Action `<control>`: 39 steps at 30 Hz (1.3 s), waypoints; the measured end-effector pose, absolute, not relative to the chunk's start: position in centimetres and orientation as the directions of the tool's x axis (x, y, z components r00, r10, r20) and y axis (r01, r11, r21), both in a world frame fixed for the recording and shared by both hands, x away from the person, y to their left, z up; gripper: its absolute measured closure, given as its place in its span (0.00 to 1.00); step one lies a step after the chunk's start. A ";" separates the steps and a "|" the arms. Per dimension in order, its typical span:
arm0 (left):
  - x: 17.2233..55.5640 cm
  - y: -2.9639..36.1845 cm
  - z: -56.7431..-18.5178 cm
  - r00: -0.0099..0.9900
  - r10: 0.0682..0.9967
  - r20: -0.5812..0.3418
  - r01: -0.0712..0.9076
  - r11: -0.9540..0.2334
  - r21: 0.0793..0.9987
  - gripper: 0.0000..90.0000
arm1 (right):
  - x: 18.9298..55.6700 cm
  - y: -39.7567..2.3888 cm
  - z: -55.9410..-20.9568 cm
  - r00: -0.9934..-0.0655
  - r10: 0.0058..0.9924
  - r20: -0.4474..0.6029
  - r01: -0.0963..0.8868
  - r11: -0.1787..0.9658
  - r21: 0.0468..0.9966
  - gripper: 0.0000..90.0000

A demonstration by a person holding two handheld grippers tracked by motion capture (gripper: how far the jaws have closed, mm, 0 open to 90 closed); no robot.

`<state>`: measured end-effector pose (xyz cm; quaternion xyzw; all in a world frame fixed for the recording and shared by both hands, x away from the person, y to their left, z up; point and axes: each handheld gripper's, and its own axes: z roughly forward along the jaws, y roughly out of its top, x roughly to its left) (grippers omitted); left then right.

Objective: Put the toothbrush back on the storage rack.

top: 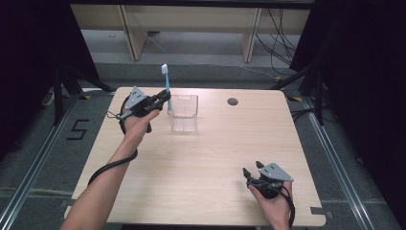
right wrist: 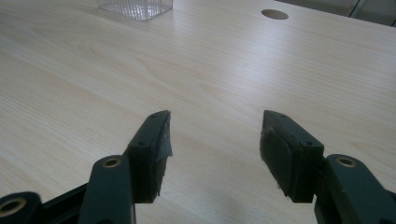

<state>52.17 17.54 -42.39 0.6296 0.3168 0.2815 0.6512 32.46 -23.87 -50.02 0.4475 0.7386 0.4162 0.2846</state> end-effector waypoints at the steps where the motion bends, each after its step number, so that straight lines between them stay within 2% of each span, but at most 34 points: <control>1: 52.2 17.5 -42.4 0.640 0.766 -0.058 0.033 0.049 0.998 0.87 | 32.5 -23.9 -50.0 -0.438 0.898 -0.050 0.422 0.254 0.870 0.49; 8: 52.3 17.5 -42.6 0.640 0.766 -0.057 0.036 0.044 0.998 0.87 | 32.3 -23.7 -50.0 -0.427 0.904 -0.032 0.439 0.238 0.867 0.49; 10: 52.4 17.5 -42.7 0.639 0.767 -0.057 0.038 0.042 0.998 0.87 | 32.5 -24.0 -50.0 -0.438 0.896 -0.073 0.408 0.270 0.872 0.49; 11: 52.4 17.5 -42.8 0.639 0.767 -0.057 0.038 0.043 0.998 0.87 | 32.3 -23.7 -50.0 -0.427 0.904 -0.033 0.438 0.239 0.867 0.49; 13: 52.4 17.5 -42.8 0.638 0.768 -0.058 0.039 0.044 0.998 0.87 | 32.5 -24.0 -50.0 -0.441 0.894 -0.076 0.408 0.275 0.871 0.49; 15: 52.3 17.5 -43.0 0.637 0.768 -0.062 0.042 0.045 0.998 0.87 | 32.4 -23.9 -50.0 -0.440 0.897 -0.049 0.426 0.257 0.867 0.49; 23: 52.3 17.7 -43.7 0.634 0.770 -0.068 0.056 0.042 0.998 0.87 | 32.5 -24.0 -50.0 -0.438 0.896 -0.071 0.409 0.270 0.872 0.49; 24: 52.3 17.8 -43.7 0.633 0.771 -0.069 0.057 0.042 0.997 0.87 | 32.3 -23.7 -50.0 -0.429 0.903 -0.034 0.437 0.241 0.867 0.49; 34: 52.3 17.7 -44.0 0.636 0.769 -0.067 0.057 0.039 0.998 0.87 | 32.4 -23.9 -50.1 -0.439 0.897 -0.046 0.431 0.256 0.865 0.48; 35: 52.2 17.7 -44.0 0.636 0.769 -0.067 0.057 0.040 0.998 0.87 | 32.5 -23.9 -50.1 -0.439 0.896 -0.071 0.408 0.269 0.873 0.49; 39: 52.1 17.7 -44.1 0.635 0.770 -0.067 0.062 0.035 0.997 0.87 | 32.5 -23.8 -50.1 -0.445 0.894 -0.049 0.425 0.260 0.867 0.48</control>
